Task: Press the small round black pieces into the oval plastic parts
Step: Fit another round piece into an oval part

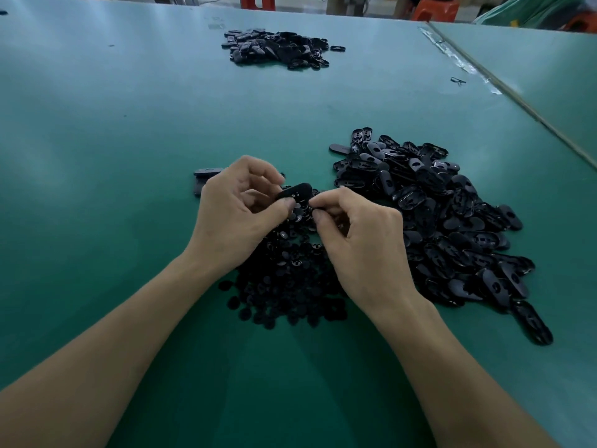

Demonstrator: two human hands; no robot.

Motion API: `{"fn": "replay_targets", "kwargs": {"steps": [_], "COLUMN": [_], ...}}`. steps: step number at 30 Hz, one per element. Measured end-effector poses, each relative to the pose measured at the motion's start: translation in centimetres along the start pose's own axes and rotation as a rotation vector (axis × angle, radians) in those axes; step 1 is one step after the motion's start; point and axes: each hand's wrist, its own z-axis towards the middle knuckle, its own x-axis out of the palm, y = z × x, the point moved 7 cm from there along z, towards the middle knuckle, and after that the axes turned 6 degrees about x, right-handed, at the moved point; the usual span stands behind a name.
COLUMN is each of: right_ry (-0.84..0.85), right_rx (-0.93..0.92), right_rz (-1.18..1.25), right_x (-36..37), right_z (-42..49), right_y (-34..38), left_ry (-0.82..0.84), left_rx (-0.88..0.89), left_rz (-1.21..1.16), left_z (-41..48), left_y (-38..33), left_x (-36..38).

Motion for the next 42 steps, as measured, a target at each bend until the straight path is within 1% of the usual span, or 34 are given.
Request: {"fn": "replay_targets", "kwargs": {"steps": [7,13,18,20,22,25,28,30,32,38,42], "right_ry": [0.053,0.076,0.042,0.024,0.042,0.075,0.026,-0.024,-0.049,-0.031,-0.034], "right_rx": [0.034,0.051,0.063,0.050,0.020,-0.016,-0.028,-0.011,0.005,0.046,0.039], "right_rz": [0.063,0.082,0.191,0.249,0.285,0.253,0.183,0.174,0.172,0.187,0.178], "right_x": [0.6,0.7,0.3,0.1,0.2,0.7,0.4,-0.1,-0.4,-0.2,-0.3], "right_z": [0.0,0.0,0.2,0.2,0.1,-0.2,-0.1,0.1,0.2,0.2,0.3], "right_y": [-0.4,-0.7,-0.6,-0.3,0.1,0.5,0.5,0.2,0.0,-0.2,-0.1], "left_ry": [0.108,0.081,0.072,0.099,0.137,0.135,0.057,0.014,0.007,-0.020,-0.025], "left_rx": [0.149,0.100,0.111,0.118,0.154,0.189,0.136,0.109,0.105,0.133,0.025], "left_rz": [0.240,0.148,0.088,0.108,0.174,0.198,0.173,0.140,0.120,0.071,-0.048], "left_z": [-0.1,0.0,-0.3,-0.4,-0.4,-0.3,-0.1,0.0,0.0,0.0,-0.1], "left_y": [-1.0,-0.9,-1.1,-1.1,-1.3,-1.4,-0.9,-0.8,-0.7,-1.1,-0.5], "left_x": [1.0,1.0,1.1,1.2,1.5,1.4,0.8,0.5,0.3,0.1,0.4]}}
